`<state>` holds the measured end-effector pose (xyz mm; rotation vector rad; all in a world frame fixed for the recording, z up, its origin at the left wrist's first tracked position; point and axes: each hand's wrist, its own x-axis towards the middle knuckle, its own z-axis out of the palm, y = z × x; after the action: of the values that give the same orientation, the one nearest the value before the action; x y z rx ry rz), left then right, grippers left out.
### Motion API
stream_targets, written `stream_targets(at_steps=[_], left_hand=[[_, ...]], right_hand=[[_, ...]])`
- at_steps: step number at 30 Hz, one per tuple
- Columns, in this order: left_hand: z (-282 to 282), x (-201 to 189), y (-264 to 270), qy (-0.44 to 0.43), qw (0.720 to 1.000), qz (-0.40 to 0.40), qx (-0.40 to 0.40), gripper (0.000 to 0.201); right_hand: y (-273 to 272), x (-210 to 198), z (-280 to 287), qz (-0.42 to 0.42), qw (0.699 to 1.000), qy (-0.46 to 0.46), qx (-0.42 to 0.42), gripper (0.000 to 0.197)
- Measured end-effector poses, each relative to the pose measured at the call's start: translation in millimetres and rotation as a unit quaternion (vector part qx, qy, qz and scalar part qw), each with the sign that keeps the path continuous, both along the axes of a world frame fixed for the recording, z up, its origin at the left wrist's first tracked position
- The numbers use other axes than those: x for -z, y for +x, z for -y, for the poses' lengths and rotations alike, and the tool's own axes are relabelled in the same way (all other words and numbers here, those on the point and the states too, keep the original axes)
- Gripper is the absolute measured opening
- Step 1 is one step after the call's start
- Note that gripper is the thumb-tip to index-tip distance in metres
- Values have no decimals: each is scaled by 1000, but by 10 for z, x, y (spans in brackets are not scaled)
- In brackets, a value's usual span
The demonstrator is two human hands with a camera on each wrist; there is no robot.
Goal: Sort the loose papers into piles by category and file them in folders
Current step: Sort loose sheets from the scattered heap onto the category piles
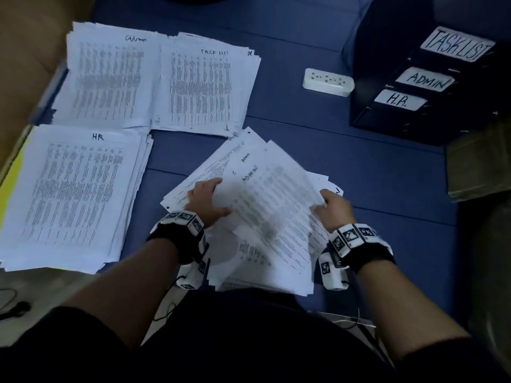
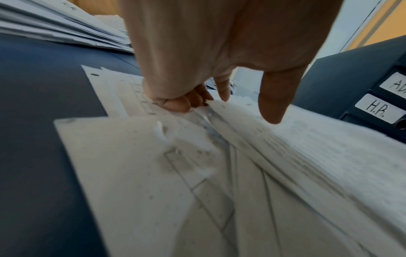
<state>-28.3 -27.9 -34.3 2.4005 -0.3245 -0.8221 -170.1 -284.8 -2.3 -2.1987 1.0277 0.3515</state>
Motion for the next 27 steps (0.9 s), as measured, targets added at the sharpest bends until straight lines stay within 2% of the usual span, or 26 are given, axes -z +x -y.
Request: stream_targets(at_steps=[1,5,10,15,18,20,23,27], left_hand=[[-3,-4,1,-9,1000,-6,-4,87],[-11,-21,32,-72,994,-60,-55,99],[-4,-188,65,-170,972,-99,-129,75],[-35,-258,146,-225,946,-165,-163,54],[-114,-225,222,-193,963,-56,-177,45],[-222,-197,256,-187,965,-7,-182,39],[-401,-119,283,-198,958,15,-205,32],[-589,75,287,-201,953,12,-226,24]], right_hand=[[-32,-63,31,44,998,32,36,6],[-144,-216,47,178,965,114,156,17],[-101,-270,-323,256,922,194,217,20],[122,-161,-773,251,909,250,219,18],[166,-147,-834,201,926,276,160,6],[160,-139,-765,172,948,235,127,16],[162,-57,-534,123,984,91,95,17],[258,72,-288,-10,998,-66,-1,70]])
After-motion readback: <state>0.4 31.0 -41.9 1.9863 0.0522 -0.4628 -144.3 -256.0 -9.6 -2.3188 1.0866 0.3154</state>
